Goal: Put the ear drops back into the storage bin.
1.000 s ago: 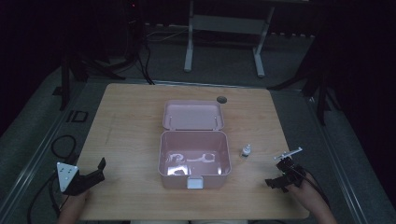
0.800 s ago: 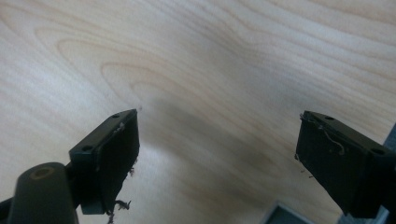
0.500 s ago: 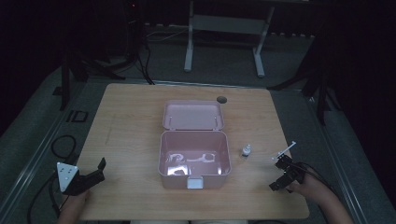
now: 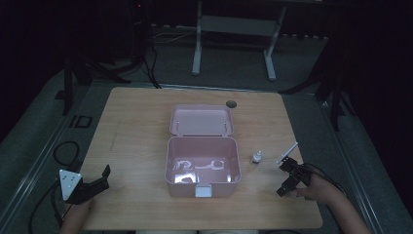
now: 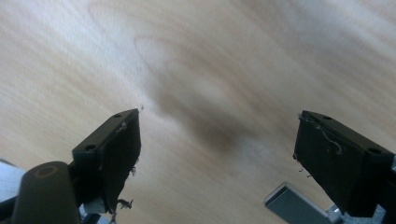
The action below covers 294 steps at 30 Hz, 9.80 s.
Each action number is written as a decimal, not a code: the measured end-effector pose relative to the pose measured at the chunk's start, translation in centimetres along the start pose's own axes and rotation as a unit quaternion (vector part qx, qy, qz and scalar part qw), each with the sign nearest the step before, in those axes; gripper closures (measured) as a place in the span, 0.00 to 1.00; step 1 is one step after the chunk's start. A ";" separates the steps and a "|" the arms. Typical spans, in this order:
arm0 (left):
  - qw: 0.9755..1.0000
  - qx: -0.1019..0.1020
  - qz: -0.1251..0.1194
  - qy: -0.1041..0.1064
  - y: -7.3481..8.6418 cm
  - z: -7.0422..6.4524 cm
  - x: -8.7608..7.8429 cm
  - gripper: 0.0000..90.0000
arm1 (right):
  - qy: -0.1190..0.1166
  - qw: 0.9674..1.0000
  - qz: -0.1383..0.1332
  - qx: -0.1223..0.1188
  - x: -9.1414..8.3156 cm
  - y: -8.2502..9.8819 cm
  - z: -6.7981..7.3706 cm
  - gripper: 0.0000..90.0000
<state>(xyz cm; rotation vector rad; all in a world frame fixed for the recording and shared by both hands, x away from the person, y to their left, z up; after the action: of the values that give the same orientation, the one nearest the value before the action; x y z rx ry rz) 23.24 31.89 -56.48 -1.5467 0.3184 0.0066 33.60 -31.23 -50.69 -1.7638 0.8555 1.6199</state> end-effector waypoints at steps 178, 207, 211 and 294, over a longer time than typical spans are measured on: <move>1.000 0.001 0.001 0.005 0.0 0.0 0.0 0.00 | 0.071 0.852 -0.050 -0.516 -13.4 -13.4 16.1 0.66; 1.000 0.003 0.002 0.006 0.0 0.0 0.0 0.00 | 0.073 0.860 -0.044 -0.504 -5.6 -15.7 16.4 0.66; 1.000 0.003 0.002 0.006 0.0 0.0 0.0 0.00 | 0.075 0.858 -0.035 -0.507 -4.7 -15.9 16.7 0.66; 1.000 0.003 0.003 0.003 0.0 -0.1 0.0 0.00 | 0.064 0.918 -0.130 -0.370 -14.4 -11.5 8.6 0.36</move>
<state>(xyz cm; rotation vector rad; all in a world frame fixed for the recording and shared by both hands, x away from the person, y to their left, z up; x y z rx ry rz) 23.28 31.83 -56.47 -1.5404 0.3271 0.0049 36.53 -16.42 -37.09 -2.3819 0.0072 1.7808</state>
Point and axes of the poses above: each handheld gripper's, and its own axes: x roughly forward along the jaws, y roughly out of its underside, z roughly to its left, the point moved 1 cm from there along x, roughly forward along the jaws, and after that the axes turned 7 degrees about y, right-handed, at the moved point
